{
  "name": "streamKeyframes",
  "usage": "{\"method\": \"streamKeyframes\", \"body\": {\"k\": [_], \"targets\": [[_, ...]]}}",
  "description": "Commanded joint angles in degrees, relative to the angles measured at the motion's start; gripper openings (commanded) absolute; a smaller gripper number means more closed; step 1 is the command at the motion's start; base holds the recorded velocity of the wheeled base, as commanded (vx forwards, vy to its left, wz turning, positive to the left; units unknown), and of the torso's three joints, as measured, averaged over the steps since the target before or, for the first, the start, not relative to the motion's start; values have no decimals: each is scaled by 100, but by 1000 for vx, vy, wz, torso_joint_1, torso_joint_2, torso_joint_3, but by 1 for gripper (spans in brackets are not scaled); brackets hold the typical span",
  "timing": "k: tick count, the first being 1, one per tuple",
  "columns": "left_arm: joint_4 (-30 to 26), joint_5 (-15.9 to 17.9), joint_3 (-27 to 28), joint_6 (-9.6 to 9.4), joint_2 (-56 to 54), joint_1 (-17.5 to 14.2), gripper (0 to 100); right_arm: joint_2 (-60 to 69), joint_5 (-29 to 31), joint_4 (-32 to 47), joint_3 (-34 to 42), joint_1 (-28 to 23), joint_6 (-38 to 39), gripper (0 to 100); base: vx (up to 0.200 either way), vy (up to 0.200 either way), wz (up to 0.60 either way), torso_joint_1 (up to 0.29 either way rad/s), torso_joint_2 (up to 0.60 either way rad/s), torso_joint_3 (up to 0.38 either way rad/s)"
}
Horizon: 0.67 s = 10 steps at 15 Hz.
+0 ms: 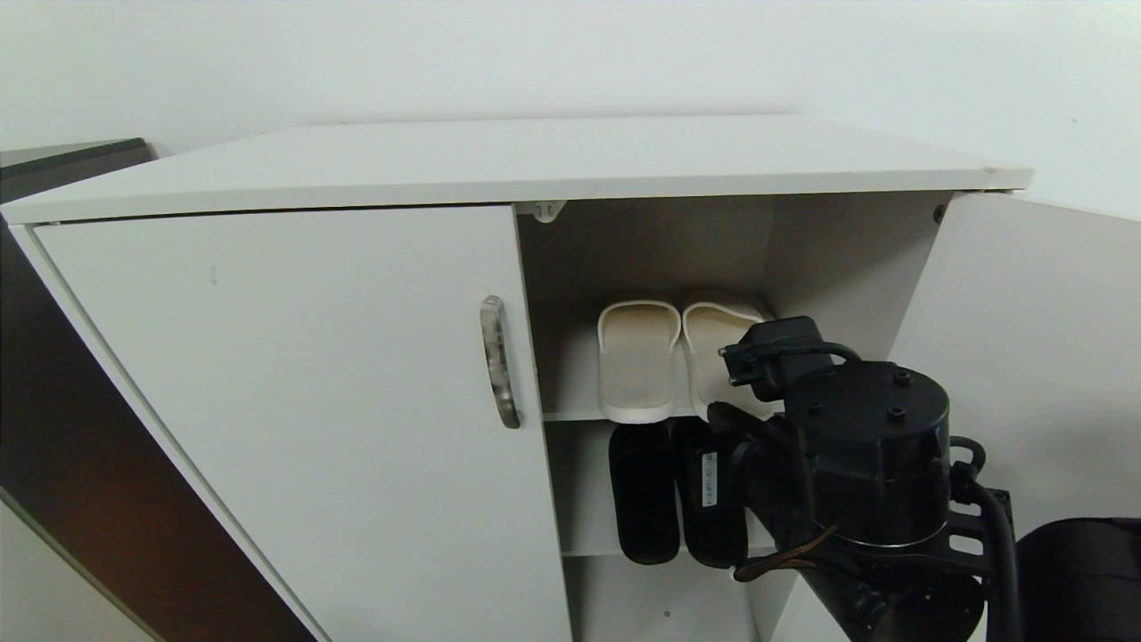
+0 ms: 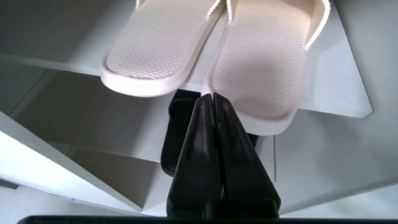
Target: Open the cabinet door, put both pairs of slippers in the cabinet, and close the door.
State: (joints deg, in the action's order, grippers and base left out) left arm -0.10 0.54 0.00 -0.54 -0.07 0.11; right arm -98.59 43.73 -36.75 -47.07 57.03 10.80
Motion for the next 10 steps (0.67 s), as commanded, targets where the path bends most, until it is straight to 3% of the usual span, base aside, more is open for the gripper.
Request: {"method": "streamKeyframes", "body": {"k": [1, 5, 10], "targets": [[1, -1, 0, 1, 7, -2, 0, -64, 4, -16, 5, 1, 1, 0, 0, 0, 0, 0, 0, 0], [1, -1, 0, 10, 7, -2, 0, -108, -5, -16, 84, 1, 10, 0, 0, 0, 0, 0, 0, 0], [1, -1, 0, 1, 7, -2, 0, -284, -22, -244, 101, 1, 10, 0, -200, 0, 0, 2, 4, 2]]}}
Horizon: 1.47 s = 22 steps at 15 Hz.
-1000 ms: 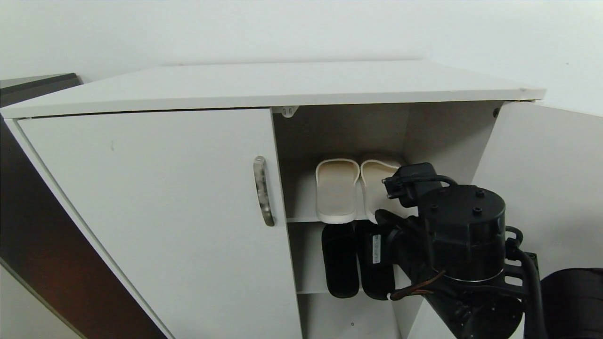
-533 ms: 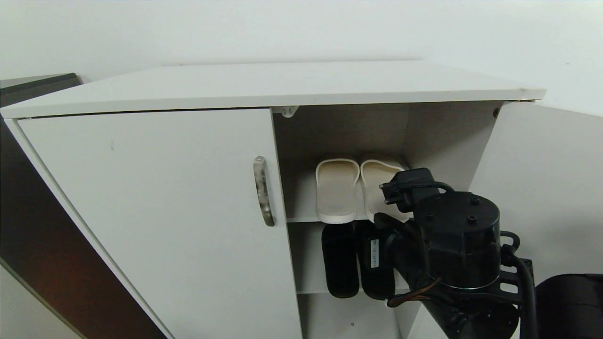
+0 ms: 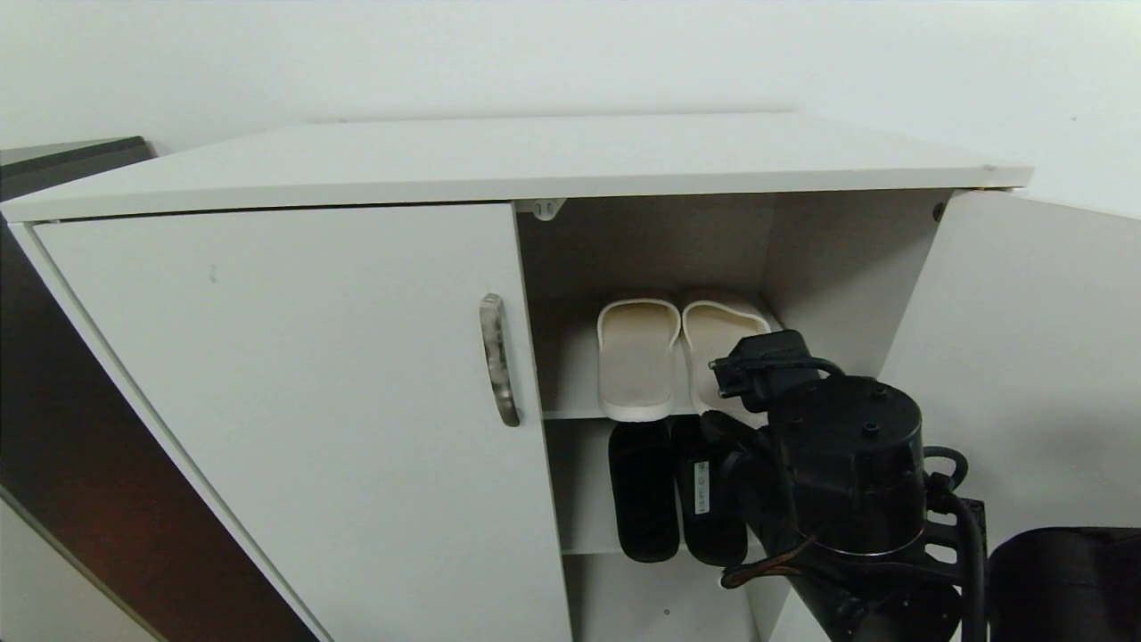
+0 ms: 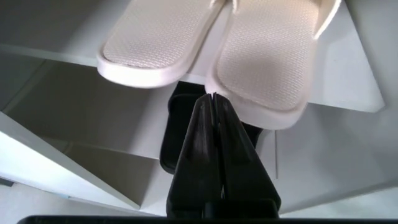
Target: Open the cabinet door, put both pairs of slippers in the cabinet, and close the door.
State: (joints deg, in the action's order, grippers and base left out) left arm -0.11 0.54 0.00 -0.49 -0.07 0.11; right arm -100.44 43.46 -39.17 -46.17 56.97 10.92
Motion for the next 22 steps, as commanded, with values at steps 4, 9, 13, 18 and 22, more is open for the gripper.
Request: {"method": "streamKeyframes", "body": {"k": [4, 9, 13, 18, 22], "targets": [[2, -1, 0, 5, 7, -2, 0, -99, 5, -65, 29, 7, -2, 0, -200, 0, 0, 4, 1, -1], [2, -1, 0, 5, 7, -2, 0, -99, 5, -65, 81, 7, -2, 0, -200, 0, 0, 0, 2, 3], [2, -1, 0, 5, 7, -2, 0, -134, -4, -73, 152, 7, 6, 0, -200, 0, 0, 1, 1, 1], [2, 8, 0, 5, 7, -2, 0, -108, -13, -188, 257, -19, 6, 0, -200, 0, 0, 1, 5, 3], [2, -1, 0, 5, 7, -2, 0, -143, -74, -513, 398, -89, -38, 0, -50, 0, 0, 1, 1, 2]]}}
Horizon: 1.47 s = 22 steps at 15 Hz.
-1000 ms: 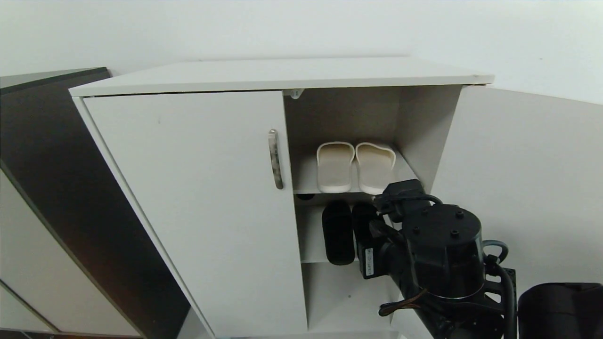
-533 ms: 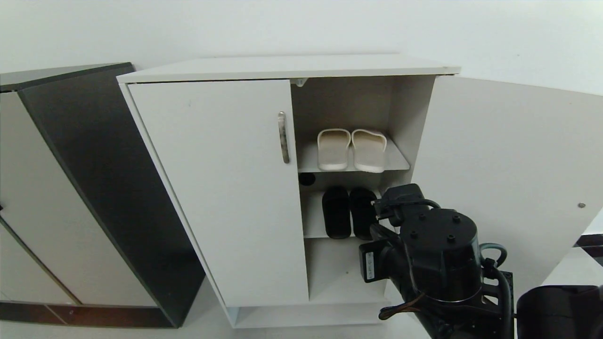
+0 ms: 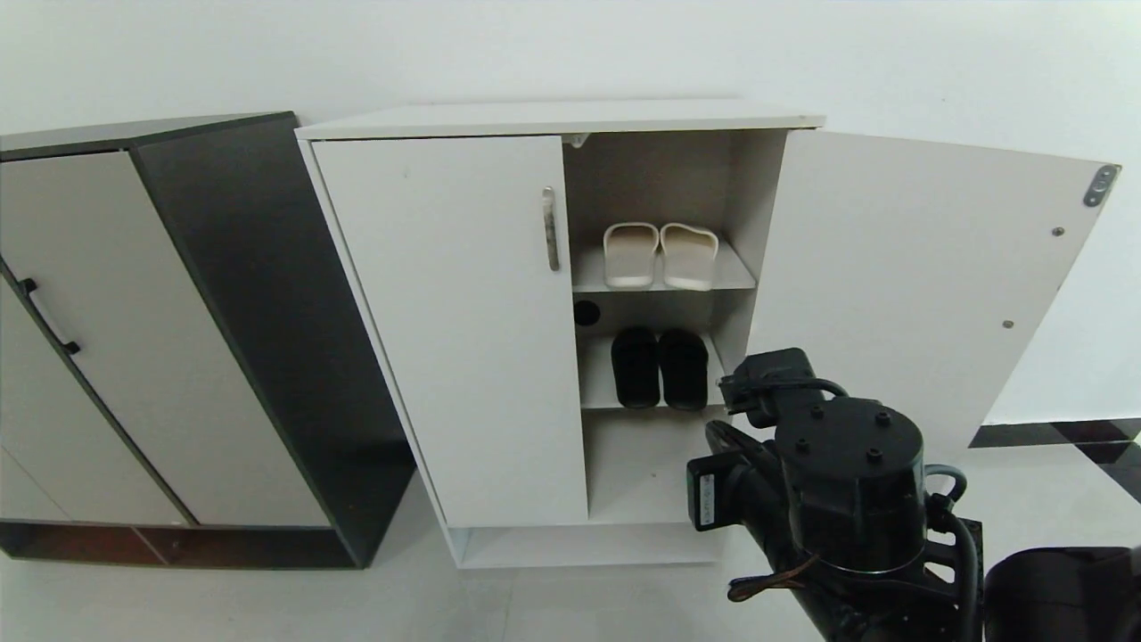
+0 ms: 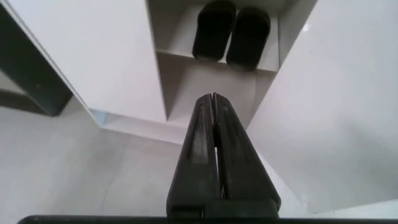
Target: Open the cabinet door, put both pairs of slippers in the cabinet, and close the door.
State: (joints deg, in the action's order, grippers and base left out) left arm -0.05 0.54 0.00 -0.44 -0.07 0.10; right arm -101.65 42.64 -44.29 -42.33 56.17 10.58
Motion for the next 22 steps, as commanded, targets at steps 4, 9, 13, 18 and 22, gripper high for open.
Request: {"method": "streamKeyframes", "body": {"k": [4, 9, 13, 18, 22], "targets": [[-4, -1, 0, 0, 7, -1, 0, -22, -63, -10, 67, -36, -3, 0, 0, 0, 0, 0, 0, 0], [-4, -1, 0, 0, 7, -1, 0, -84, -63, -10, 84, -36, 5, 0, 0, 0, 0, 0, 0, 0], [-4, -1, 0, 0, 7, -1, 0, -110, -81, -10, 84, -36, 14, 0, 0, 0, 0, 0, 0, 0], [-4, -1, 0, 0, 7, -1, 0, -136, -72, -10, 84, -45, 14, 0, 0, 0, 0, 0, 0, 0], [-4, -1, 0, 0, 7, -1, 0, -136, -72, -1, 93, -45, 14, 0, 0, 0, 0, 5, -129, -168]]}}
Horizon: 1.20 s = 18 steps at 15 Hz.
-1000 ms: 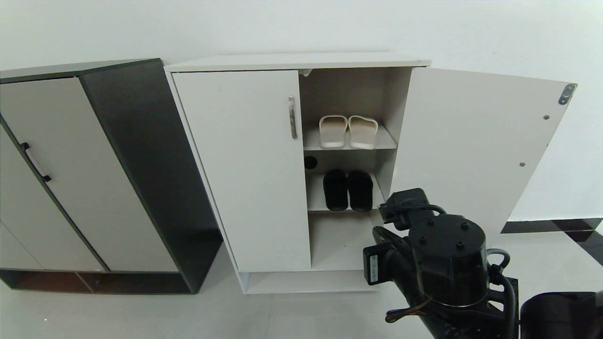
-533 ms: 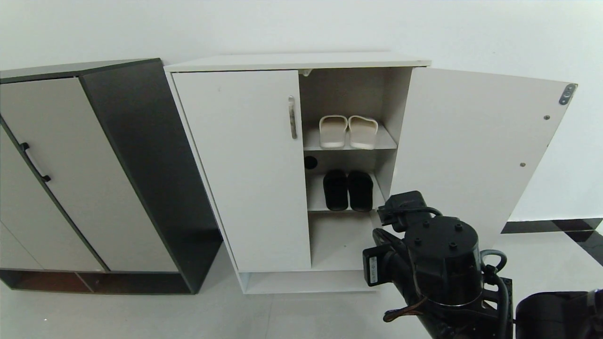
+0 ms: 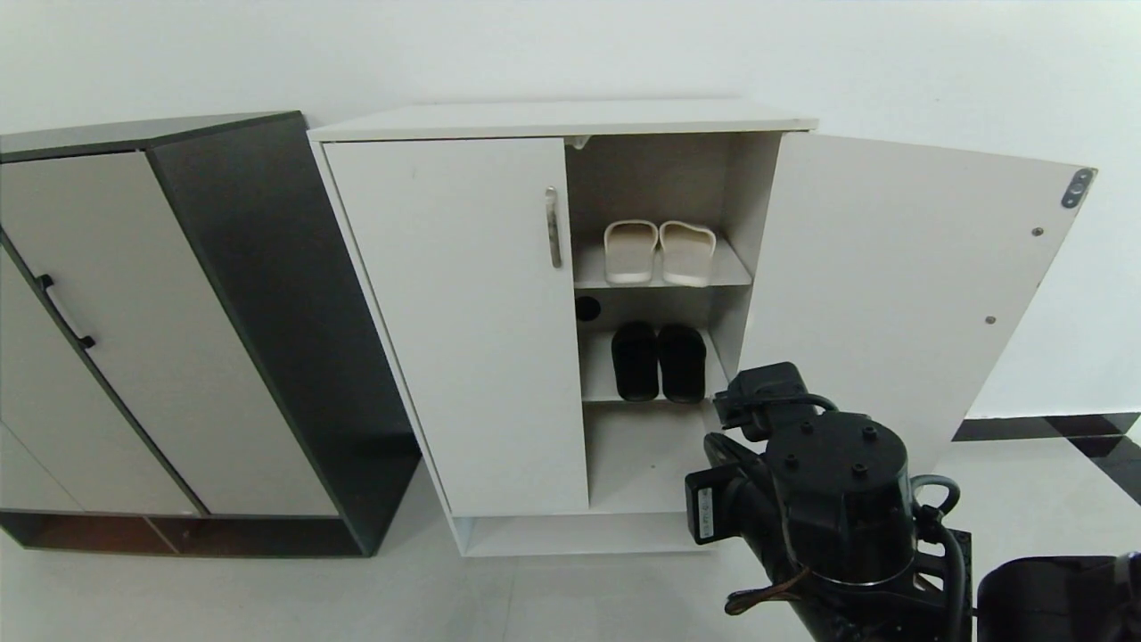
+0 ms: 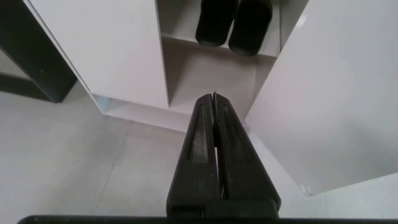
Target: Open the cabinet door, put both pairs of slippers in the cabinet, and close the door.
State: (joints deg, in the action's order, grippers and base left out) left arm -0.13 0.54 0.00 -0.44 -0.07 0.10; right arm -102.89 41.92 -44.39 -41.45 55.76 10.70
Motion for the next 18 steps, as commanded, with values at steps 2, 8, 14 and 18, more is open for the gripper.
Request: {"method": "streamKeyframes", "body": {"k": [2, 8, 14, 18], "targets": [[5, -1, 0, 0, 7, -1, 0, -12, 0, 18, 23, -4, 2, 0, 0, 0, 0, 41, -273, -356], [5, -1, 0, 9, 7, -1, 0, -3, 0, 9, 32, -30, -7, 0, 0, 0, 0, 85, -512, -350], [5, -1, 0, 0, 7, -1, 0, 6, 9, 9, 67, -30, -7, 0, 0, 0, 0, 152, -471, -321], [5, -1, 0, 0, 7, -1, 0, 6, 0, 18, 67, -39, -16, 0, 0, 0, 0, 190, -504, -316]]}}
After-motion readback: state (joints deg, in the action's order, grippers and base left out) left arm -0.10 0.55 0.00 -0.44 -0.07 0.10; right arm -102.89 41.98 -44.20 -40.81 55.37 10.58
